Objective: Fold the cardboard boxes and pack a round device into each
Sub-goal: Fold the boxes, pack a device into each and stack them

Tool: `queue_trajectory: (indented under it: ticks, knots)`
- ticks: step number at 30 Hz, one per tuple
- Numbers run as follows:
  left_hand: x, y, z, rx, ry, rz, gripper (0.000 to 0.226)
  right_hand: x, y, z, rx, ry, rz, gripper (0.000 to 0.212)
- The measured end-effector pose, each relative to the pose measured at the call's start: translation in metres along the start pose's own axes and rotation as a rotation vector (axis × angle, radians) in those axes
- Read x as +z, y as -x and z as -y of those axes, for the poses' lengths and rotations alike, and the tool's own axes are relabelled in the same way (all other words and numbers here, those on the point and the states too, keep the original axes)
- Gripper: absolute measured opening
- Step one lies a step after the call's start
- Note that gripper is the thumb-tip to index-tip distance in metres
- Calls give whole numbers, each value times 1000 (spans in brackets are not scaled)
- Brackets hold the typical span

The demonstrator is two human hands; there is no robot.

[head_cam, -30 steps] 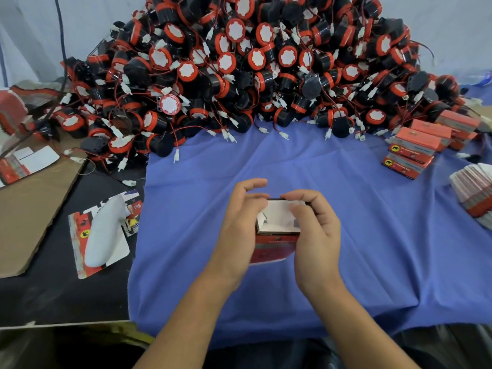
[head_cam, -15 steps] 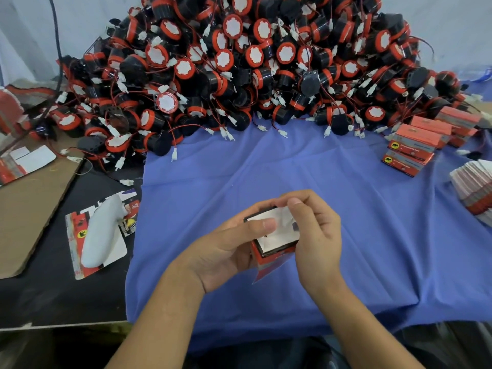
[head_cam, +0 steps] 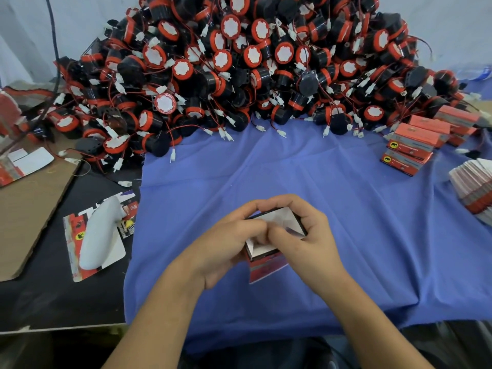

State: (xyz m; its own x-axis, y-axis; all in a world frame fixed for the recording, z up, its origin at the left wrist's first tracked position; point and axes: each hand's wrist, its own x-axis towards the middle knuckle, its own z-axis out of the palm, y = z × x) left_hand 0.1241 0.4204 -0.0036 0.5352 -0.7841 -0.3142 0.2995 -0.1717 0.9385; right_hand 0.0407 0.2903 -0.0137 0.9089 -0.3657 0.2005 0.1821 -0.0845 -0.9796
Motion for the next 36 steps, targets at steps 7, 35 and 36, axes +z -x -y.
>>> queue_trajectory:
  ticks: [7,35,36]
  knots:
    - [-3,3,-3,-12,-132,-6,55,-6,0,3,8,-22,71,40]
    - [-8,1,23,156,147,225,76,-8,4,-6,-187,-51,-76,34]
    - [-9,2,23,149,72,115,81,-10,4,-9,-197,-5,-120,36]
